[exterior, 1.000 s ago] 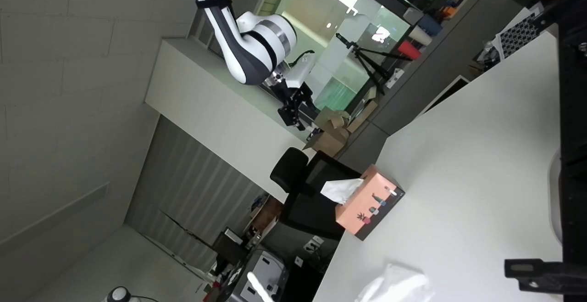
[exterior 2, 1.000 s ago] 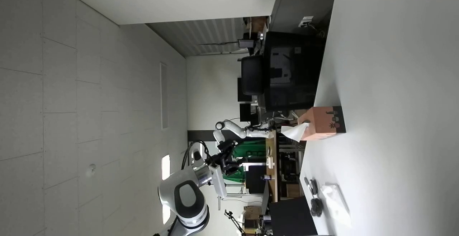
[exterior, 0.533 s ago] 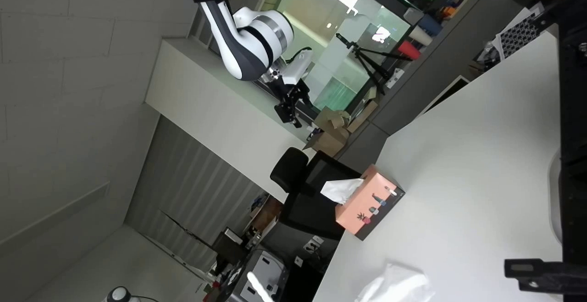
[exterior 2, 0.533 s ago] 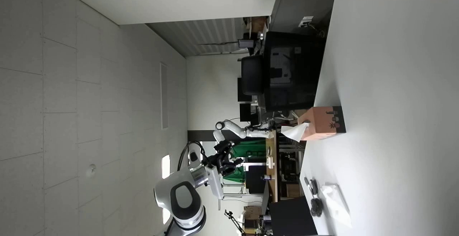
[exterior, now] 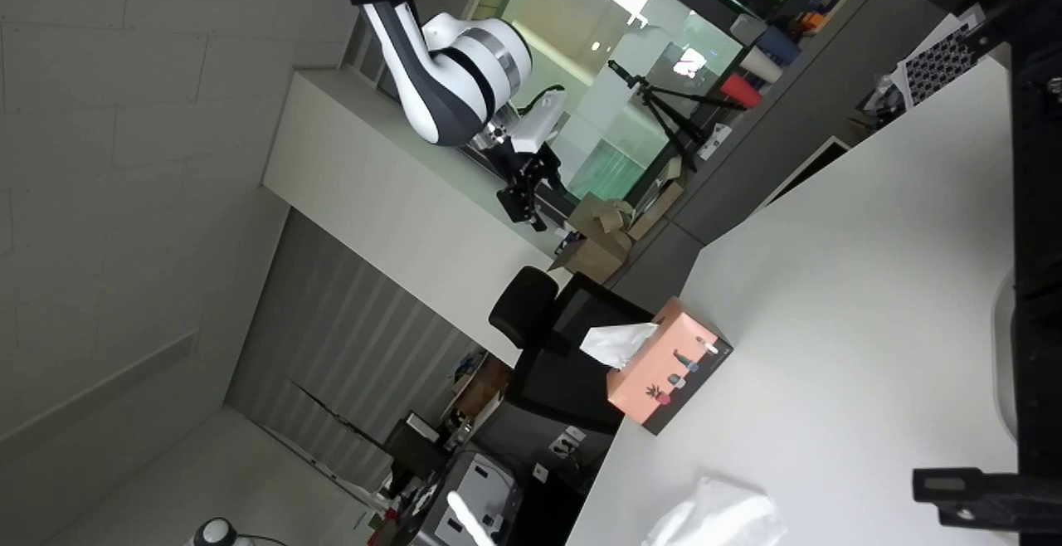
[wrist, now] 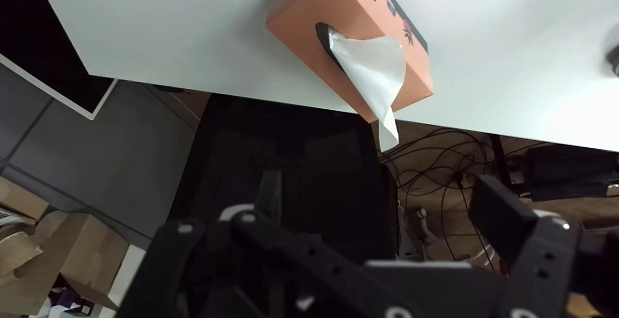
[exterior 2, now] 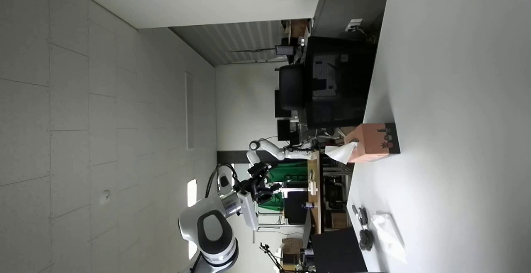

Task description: Remove the tissue out of the tissue box and put it on the table

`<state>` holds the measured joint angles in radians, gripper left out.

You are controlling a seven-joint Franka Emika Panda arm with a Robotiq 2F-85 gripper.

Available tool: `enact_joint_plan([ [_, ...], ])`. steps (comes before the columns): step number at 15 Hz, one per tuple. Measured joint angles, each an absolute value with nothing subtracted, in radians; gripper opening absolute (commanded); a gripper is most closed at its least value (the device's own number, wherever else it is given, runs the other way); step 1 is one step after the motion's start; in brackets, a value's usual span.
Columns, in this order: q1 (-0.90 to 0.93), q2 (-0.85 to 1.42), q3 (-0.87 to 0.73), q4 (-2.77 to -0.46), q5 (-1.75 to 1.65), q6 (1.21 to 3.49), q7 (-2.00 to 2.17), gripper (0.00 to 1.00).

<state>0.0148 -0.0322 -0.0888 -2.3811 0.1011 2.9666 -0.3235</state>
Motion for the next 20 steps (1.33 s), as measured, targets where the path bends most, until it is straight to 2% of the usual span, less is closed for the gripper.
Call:
enact_joint_plan([
  [9,0.014,0.003,-0.088,-2.358,0.114,3.026,-0.323,1.0],
  [14,0.012,0.154,-0.075,-2.243,0.136,3.185,-0.329,1.0],
  [20,-0.014,0.376,-0.012,-2.045,0.139,3.217,-0.341,1.0],
])
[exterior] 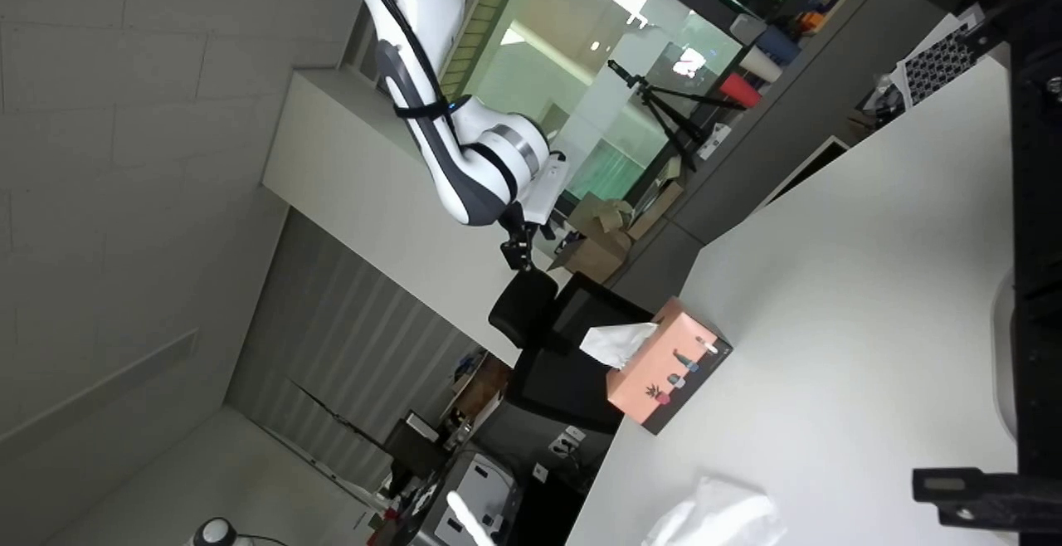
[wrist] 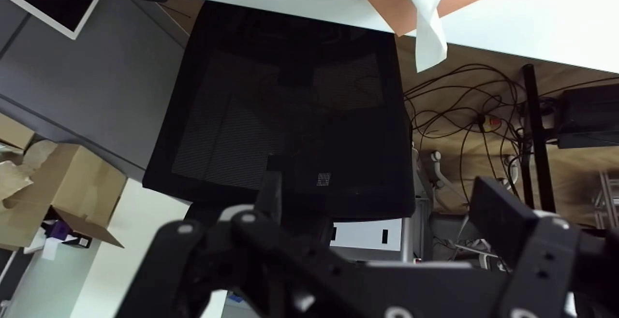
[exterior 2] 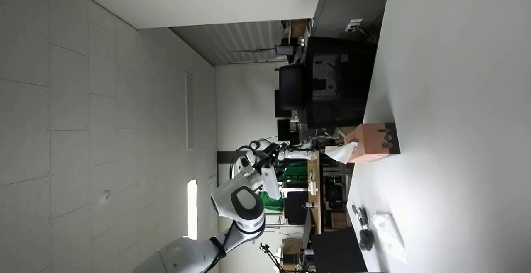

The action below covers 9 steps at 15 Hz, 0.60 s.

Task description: Remove the tissue out of the tissue box and put it on the table

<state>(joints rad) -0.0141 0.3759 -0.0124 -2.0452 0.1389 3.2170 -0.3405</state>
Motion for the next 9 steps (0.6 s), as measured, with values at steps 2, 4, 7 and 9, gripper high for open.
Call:
enact_joint_plan([
  [2,-0.017,0.441,-0.005,-1.991,0.136,3.227,-0.351,1.0],
  [4,-0.016,0.502,-0.001,-1.946,0.134,3.23,-0.363,1.0],
  [7,-0.016,0.591,0.007,-1.883,0.131,3.23,-0.382,1.0],
  [9,-0.015,0.641,0.015,-1.849,0.13,3.227,-0.393,1.0],
])
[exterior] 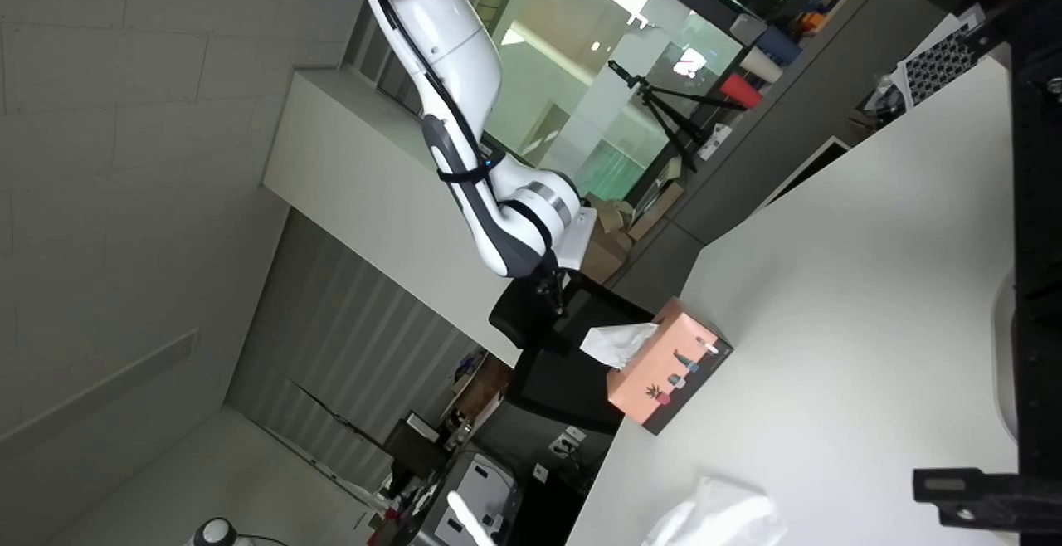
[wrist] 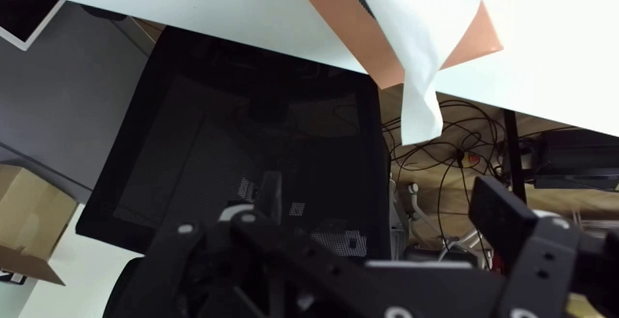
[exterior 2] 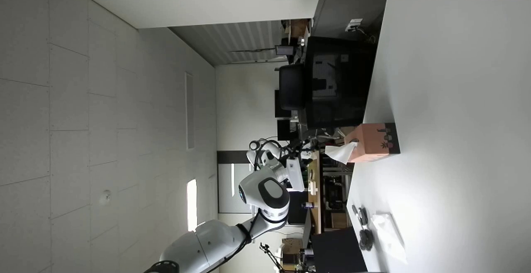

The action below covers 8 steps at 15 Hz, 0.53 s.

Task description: Remove the tissue out of the tissue box and put it on the table

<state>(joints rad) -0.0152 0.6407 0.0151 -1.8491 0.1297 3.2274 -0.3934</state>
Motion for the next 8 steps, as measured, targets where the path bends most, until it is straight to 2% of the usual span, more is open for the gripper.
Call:
enact_joint_plan([
  [8,-0.015,0.761,0.01,-1.754,-0.004,3.188,-0.329,1.0],
])
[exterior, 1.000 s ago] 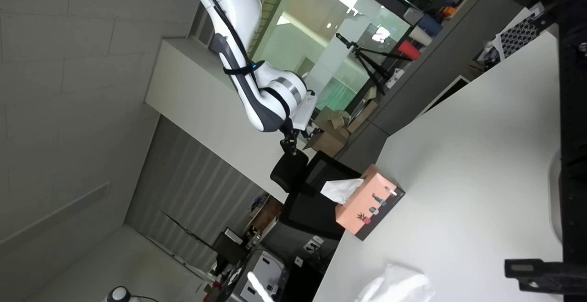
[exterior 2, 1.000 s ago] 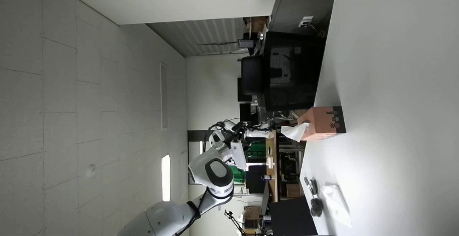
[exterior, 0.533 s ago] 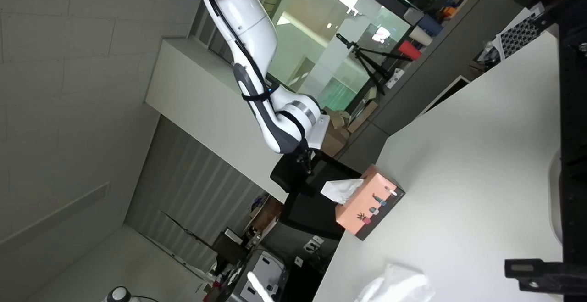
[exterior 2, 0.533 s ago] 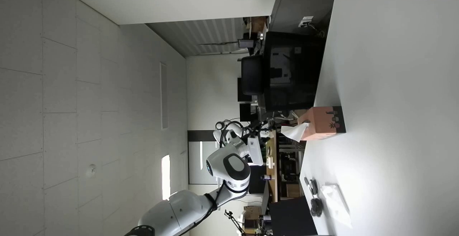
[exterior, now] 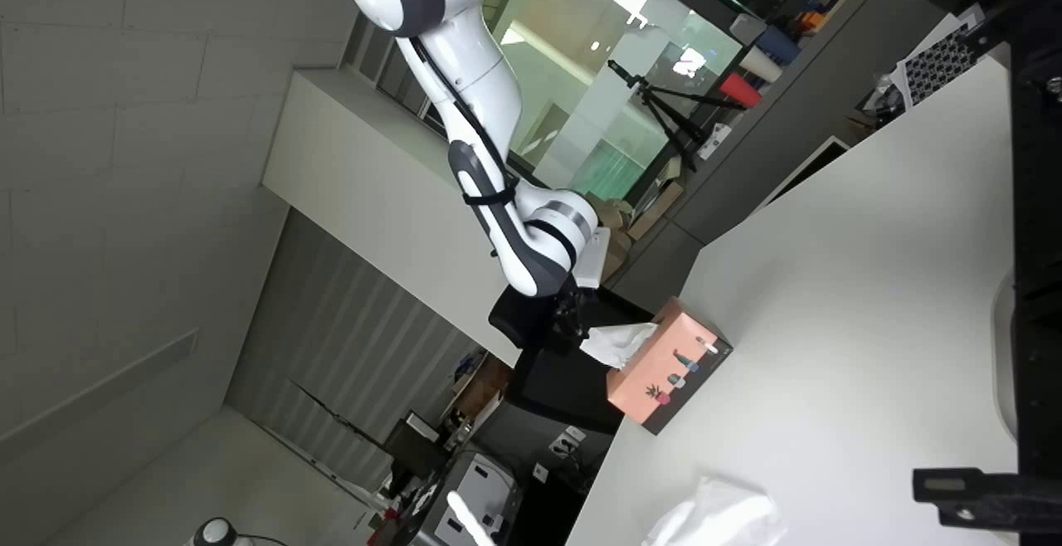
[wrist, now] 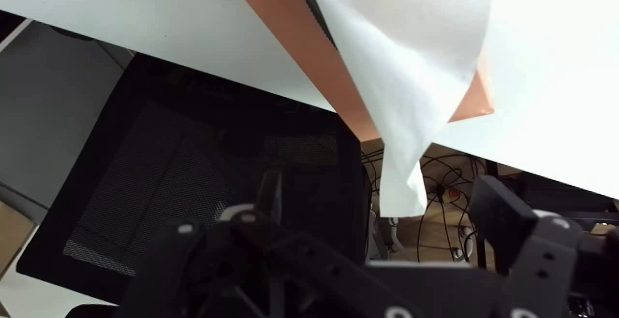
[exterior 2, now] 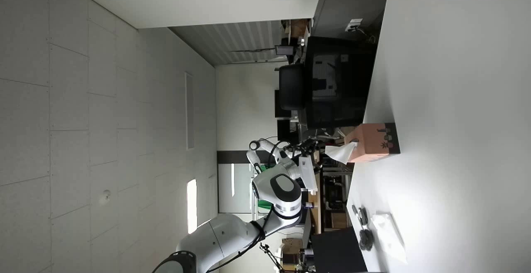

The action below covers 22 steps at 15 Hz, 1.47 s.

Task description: Remove the tissue out of the tissue box and put it on the table

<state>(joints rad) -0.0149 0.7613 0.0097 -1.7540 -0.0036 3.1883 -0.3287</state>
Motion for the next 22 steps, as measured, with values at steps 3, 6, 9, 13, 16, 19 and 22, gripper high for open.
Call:
enact_joint_plan([
  [3,-0.014,0.761,0.008,-1.749,-0.004,3.185,-0.329,1.0],
  [6,-0.013,0.761,0.008,-1.747,-0.004,3.185,-0.329,1.0],
  [9,-0.014,0.761,0.008,-1.747,-0.013,3.184,-0.328,1.0],
  [13,-0.011,0.778,0.008,-1.745,-0.056,3.183,-0.313,1.0],
  [16,0.036,0.804,-0.057,-1.734,-0.062,3.183,-0.289,0.75],
  [19,0.101,0.847,-0.145,-1.699,-0.063,3.188,-0.26,0.6],
  [22,0.105,0.891,-0.14,-1.663,-0.063,3.211,-0.251,0.39],
])
